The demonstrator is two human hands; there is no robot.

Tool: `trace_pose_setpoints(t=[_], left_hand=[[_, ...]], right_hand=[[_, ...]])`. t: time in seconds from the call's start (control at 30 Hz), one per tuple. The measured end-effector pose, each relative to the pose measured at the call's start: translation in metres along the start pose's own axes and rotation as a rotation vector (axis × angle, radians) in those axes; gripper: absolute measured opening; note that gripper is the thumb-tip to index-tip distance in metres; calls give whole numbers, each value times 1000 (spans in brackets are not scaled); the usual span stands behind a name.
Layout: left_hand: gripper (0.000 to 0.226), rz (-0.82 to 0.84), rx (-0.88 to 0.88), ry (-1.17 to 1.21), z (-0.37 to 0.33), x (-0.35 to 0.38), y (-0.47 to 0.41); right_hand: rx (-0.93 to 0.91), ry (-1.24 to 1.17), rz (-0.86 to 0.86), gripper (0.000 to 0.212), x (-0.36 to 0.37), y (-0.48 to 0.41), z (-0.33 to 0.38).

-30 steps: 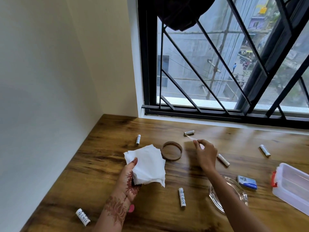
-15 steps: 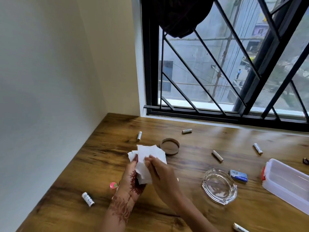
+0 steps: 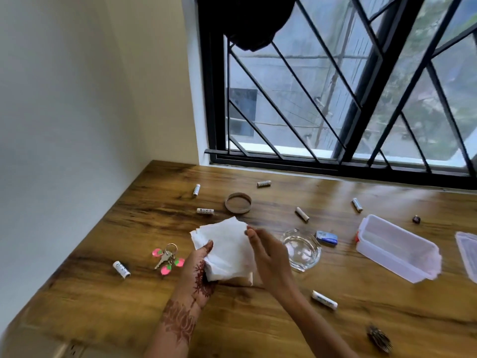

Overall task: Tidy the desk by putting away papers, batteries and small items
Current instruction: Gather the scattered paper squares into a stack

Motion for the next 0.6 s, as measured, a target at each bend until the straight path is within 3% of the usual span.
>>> trace_pose_setpoints(t=[0.17, 0.37, 0.5, 0.53, 0.6], left_hand=[[14, 25, -95, -53, 39, 23, 21], [10, 178, -160, -49, 78, 82, 37], [12, 247, -163, -31, 99, 124, 41], [21, 271, -178, -32, 106, 132, 41], [22, 296, -191, -35, 119, 147, 37]], right_hand=[[323, -180, 60, 18, -44, 17, -53], [607, -377, 73, 47, -84, 34, -114], [690, -627, 70, 70, -112, 33, -129], [702, -692, 64, 71, -120, 32, -131], [679, -823, 81, 52, -138, 29, -131]])
Point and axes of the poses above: each hand's wrist, its own y-axis away from the middle knuckle, its own x-axis out of the palm, z = x × y, the point moved 10 cm from there along -y, towards the middle knuckle, and after that the axes turned 11 degrees about x, right-handed, at the moved point
